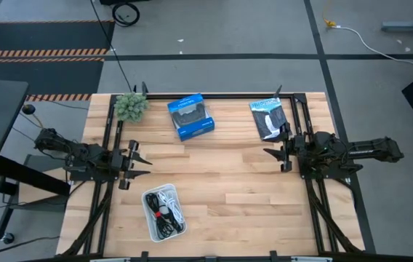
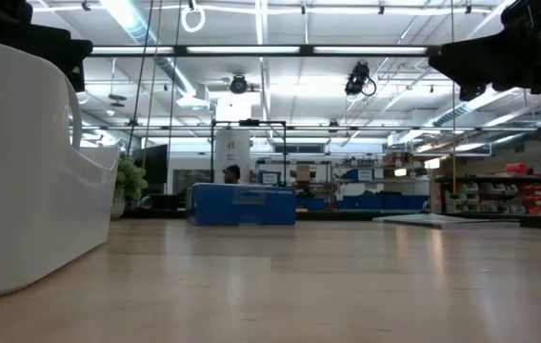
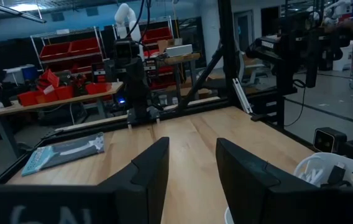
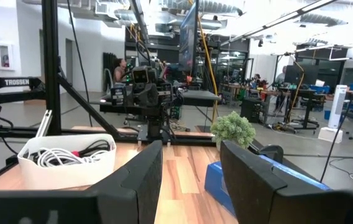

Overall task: Pick and place USB-C Cables
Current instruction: Return to Home Position

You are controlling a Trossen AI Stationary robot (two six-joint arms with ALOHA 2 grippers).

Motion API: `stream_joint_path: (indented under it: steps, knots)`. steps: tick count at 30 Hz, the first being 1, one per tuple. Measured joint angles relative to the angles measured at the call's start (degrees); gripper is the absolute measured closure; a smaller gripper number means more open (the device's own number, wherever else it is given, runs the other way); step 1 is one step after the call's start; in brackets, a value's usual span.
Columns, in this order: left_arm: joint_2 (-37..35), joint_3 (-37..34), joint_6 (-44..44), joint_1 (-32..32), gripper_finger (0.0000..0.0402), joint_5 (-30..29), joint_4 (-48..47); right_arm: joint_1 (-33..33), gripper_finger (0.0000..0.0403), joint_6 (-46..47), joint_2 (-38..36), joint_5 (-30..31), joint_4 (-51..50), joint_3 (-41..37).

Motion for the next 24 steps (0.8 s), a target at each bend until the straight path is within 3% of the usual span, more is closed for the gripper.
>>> stream_joint_path:
  steps: [7, 18, 24]
  knots:
    - [0.0, 0.0, 0.0, 0.0, 0.0260, 0.0, 0.0, 0.0, 0.0234, 0.0, -1.1, 0.0, -2.0, 0.0]
    - [0.0, 0.0, 0.0, 0.0, 0.0260, 0.0, 0.0, 0.0, 0.0234, 0.0, -10.2, 0.0, -11.5, 0.0]
    - [0.0, 0.0, 0.0, 0.0, 0.0260, 0.0, 0.0, 0.0, 0.0234, 0.0, -9.8, -0.1, -9.9, 0.0]
